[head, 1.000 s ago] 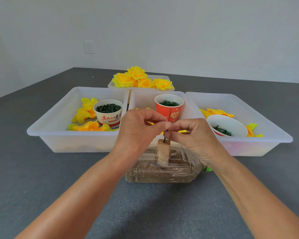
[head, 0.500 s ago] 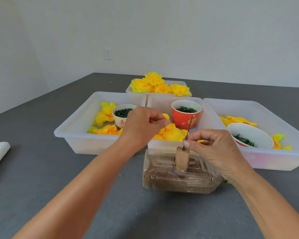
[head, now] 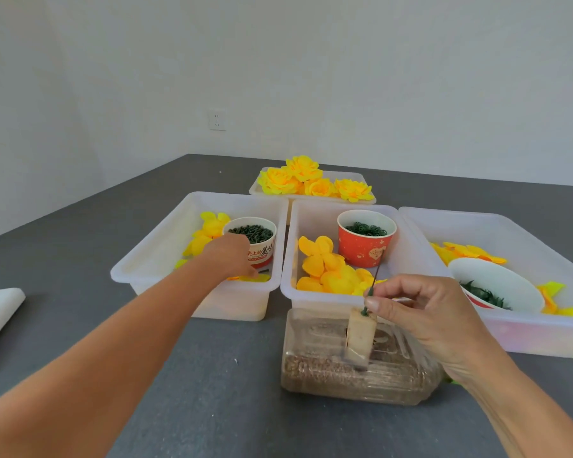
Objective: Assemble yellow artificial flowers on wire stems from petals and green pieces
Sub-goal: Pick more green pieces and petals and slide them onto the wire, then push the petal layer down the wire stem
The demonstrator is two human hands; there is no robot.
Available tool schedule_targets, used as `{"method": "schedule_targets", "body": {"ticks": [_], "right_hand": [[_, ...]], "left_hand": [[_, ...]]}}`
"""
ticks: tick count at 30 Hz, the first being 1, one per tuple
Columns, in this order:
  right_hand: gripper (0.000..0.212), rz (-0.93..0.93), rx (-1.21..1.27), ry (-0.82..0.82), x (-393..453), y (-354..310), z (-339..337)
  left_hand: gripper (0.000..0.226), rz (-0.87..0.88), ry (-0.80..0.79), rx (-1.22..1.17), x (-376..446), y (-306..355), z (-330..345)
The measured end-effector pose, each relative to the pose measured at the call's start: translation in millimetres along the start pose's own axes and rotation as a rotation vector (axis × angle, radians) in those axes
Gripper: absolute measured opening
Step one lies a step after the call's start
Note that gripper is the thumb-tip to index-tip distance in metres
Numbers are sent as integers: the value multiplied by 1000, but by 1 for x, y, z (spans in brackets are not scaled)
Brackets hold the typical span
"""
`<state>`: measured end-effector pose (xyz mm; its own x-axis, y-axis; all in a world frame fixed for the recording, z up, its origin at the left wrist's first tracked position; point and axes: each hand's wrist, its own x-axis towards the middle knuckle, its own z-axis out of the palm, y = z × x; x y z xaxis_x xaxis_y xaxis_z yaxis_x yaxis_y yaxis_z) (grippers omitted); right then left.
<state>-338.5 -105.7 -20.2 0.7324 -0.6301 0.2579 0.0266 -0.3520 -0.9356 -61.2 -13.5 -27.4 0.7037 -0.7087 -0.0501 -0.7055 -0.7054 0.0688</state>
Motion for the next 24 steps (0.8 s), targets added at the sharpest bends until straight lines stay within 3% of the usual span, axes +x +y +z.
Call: {"method": "schedule_targets", "body": {"ticks": [2, 7, 11, 14, 16, 20, 24], "right_hand": [[7, 0, 0, -8, 0, -1, 0], [28, -2, -9, -18, 0, -1, 1], [23, 10, -6, -18, 0, -1, 0], [8, 27, 4, -17, 1, -1, 0], [6, 35, 12, -21, 1, 0, -1], [7, 48, 29, -22, 1, -1, -1], [9, 61, 50, -7, 1, -1, 0]], "left_hand": [[41, -25, -38, 41, 2, 4, 0], [38, -84, -75, 81, 11, 7, 5], [38, -96, 5, 128, 16, 9, 6], [36, -69, 21, 89, 15, 8, 5], [29, -43, 7, -43, 13, 5, 1], [1, -81, 47, -601, 7, -4, -17], [16, -80, 72, -999, 0, -15, -28]]}}
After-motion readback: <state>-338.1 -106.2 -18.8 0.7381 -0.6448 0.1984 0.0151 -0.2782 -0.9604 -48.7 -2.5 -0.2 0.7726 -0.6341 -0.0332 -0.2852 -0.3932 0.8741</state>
